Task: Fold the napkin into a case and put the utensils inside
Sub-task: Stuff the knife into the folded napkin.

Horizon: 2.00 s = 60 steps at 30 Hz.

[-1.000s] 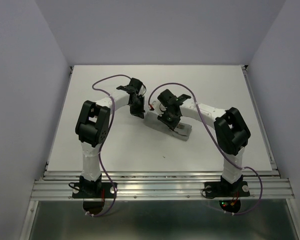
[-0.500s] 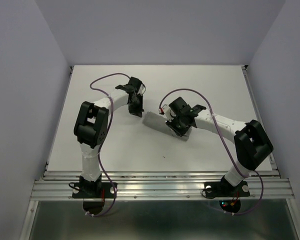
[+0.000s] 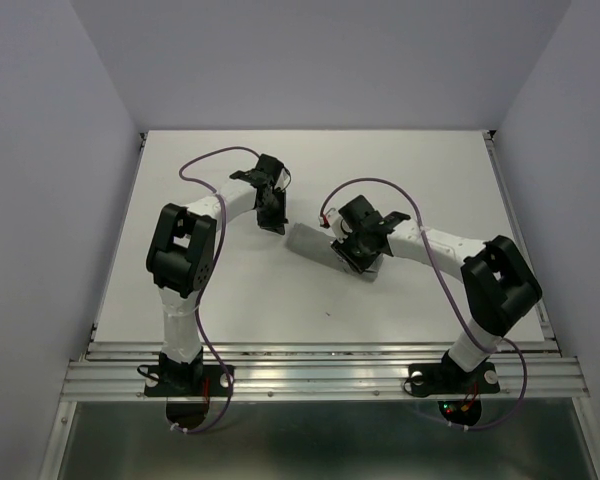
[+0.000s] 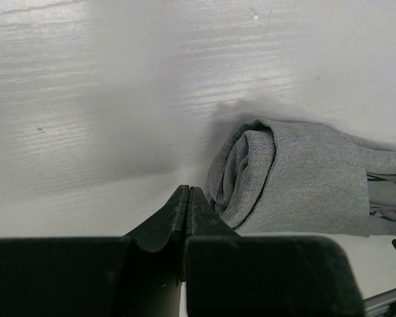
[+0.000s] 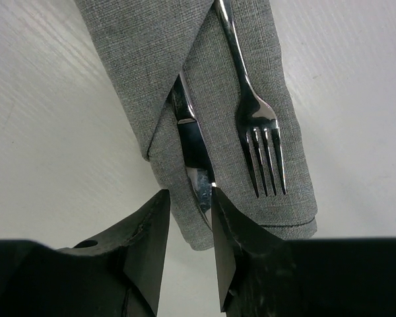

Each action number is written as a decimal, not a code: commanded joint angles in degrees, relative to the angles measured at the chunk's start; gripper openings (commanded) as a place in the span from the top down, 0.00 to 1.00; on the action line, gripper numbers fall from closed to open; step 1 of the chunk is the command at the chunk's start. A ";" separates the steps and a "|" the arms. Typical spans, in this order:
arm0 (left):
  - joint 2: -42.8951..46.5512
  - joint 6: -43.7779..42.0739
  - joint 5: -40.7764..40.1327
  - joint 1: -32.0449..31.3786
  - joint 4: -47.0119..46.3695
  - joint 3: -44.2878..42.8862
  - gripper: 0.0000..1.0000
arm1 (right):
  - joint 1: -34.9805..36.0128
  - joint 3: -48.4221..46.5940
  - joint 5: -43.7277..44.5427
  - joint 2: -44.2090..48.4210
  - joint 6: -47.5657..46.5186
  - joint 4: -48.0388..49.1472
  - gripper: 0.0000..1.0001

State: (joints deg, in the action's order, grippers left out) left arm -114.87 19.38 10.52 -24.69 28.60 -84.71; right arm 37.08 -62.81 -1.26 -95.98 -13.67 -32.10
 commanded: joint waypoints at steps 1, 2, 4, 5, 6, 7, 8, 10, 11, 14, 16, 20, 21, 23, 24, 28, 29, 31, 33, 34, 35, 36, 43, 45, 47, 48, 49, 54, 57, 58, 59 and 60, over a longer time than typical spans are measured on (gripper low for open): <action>3.60 -0.04 0.72 -0.36 -0.12 0.51 0.91 | -0.61 0.49 0.99 -0.78 0.22 2.74 0.63; 3.60 0.05 0.73 -0.36 -0.21 0.59 0.91 | -0.61 0.49 0.99 -1.22 0.14 2.65 0.63; 3.51 -0.04 0.73 -0.27 -0.21 0.68 0.91 | -0.61 0.40 0.99 -1.66 0.14 2.83 0.62; 3.51 -0.13 0.73 -0.36 -0.12 0.60 0.91 | -1.13 0.49 0.99 -1.92 0.22 2.83 0.62; 3.34 -0.22 0.73 -0.36 -0.04 0.60 0.91 | -1.13 0.49 1.34 -2.19 0.14 3.00 0.62; 3.16 -0.30 0.73 -0.36 -0.04 0.51 0.91 | -1.13 0.58 2.65 -2.36 0.22 3.09 0.62; 3.07 -0.39 0.73 -0.36 0.05 0.33 0.91 | -1.13 0.58 2.75 -2.45 0.31 3.18 0.62; 3.07 -0.39 0.73 -0.36 0.05 0.24 0.91 | -1.13 0.40 2.75 -2.72 0.31 3.36 0.62; 3.07 -0.39 0.73 -0.45 -0.03 0.24 0.91 | -1.13 0.49 2.66 -2.63 0.31 3.36 0.62; 3.16 -0.39 0.90 -0.45 -0.12 0.51 0.91 | -1.66 0.67 2.31 -1.93 0.40 3.79 0.62; 2.98 -0.48 0.90 -0.45 -0.04 0.51 0.91 | -2.18 0.76 2.31 -1.49 0.49 4.06 0.62; 2.81 -0.48 0.99 -0.45 -0.04 0.33 0.91 | -2.19 0.93 2.49 -1.14 0.58 4.06 0.62; 2.81 -0.48 0.99 -0.45 -0.04 0.24 0.91 | -2.19 1.02 2.49 -1.22 0.58 3.97 0.62; 2.81 -0.66 0.99 -0.54 -0.04 0.16 0.91 | -2.19 1.28 2.40 -1.22 0.75 3.97 0.61; 2.72 -0.66 0.99 -0.45 -0.04 0.16 0.91 | -2.19 1.28 2.31 -1.22 0.75 4.06 0.58; 2.63 -0.66 1.08 -0.62 -0.12 0.33 0.91 | -2.19 1.55 2.05 -1.84 0.75 4.41 0.57; 2.55 -0.57 1.16 -0.63 -0.12 0.51 0.91 | -2.71 1.55 1.87 -2.01 0.66 4.41 0.58; 2.46 -0.66 1.17 -0.63 -0.12 0.60 0.91 | -2.72 1.63 1.70 -2.36 0.75 4.76 0.58; 2.37 -0.66 1.17 -0.71 -0.12 0.60 0.91 | -2.72 1.46 -0.04 -2.80 0.75 4.76 0.60; 2.37 -0.66 1.17 -0.71 -0.12 0.51 0.91 | -2.72 1.37 -0.15 -2.80 0.84 4.76 0.61; 2.37 -0.74 1.17 -0.71 -0.21 0.51 0.91 | -2.72 1.37 -0.24 -2.72 0.84 4.76 0.62; 2.37 -0.74 1.17 -0.71 -0.12 0.51 0.91 | -2.72 1.28 -0.15 -2.54 1.01 4.76 0.63; 1.05 -1.01 1.43 -0.71 -0.12 0.07 0.91 | -2.72 -3.11 -2.17 -3.77 1.19 1.51 0.71; 1.05 -1.09 1.43 -0.71 -0.04 -0.11 0.91 | -2.72 -3.64 -2.35 -4.03 0.84 1.25 0.74; 1.31 -1.18 1.34 -0.63 -0.12 -0.19 0.91 | -2.72 -3.81 -1.73 -3.95 0.58 0.90 0.75; 1.31 -1.27 1.34 -0.71 0.05 -0.37 0.91 | -2.72 -3.99 -1.38 -3.86 0.49 0.63 0.76; 1.14 -1.27 1.25 -0.71 0.14 -0.46 0.91 | -2.72 -4.08 -1.03 -3.77 0.31 0.46 0.76; 0.26 -1.36 1.78 -0.63 0.23 -1.07 0.91 | -2.72 -5.04 -0.59 -3.24 -0.30 -0.33 0.76; 0.35 -1.53 1.87 -0.71 0.14 -1.25 0.91 | -2.72 -5.57 -0.59 -3.16 -0.83 -0.60 0.77; 0.35 -1.62 1.78 -0.71 0.31 -1.34 0.91 | -2.72 -6.01 -0.59 -3.16 -1.00 -0.77 0.77; 0.26 -1.71 1.69 -0.71 0.49 -1.60 0.91 | -2.72 -6.19 -0.50 -3.33 -1.09 -0.86 0.78; 0.26 -1.80 1.69 -0.71 0.58 -1.69 0.91 | -2.72 -6.45 -0.50 -3.42 -1.27 -0.95 0.78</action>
State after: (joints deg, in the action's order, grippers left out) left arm -115.22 18.83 11.90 -25.08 28.53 -84.71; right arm 34.83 -66.13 -2.33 -99.90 -13.89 -32.75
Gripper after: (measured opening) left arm 0.095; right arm 0.261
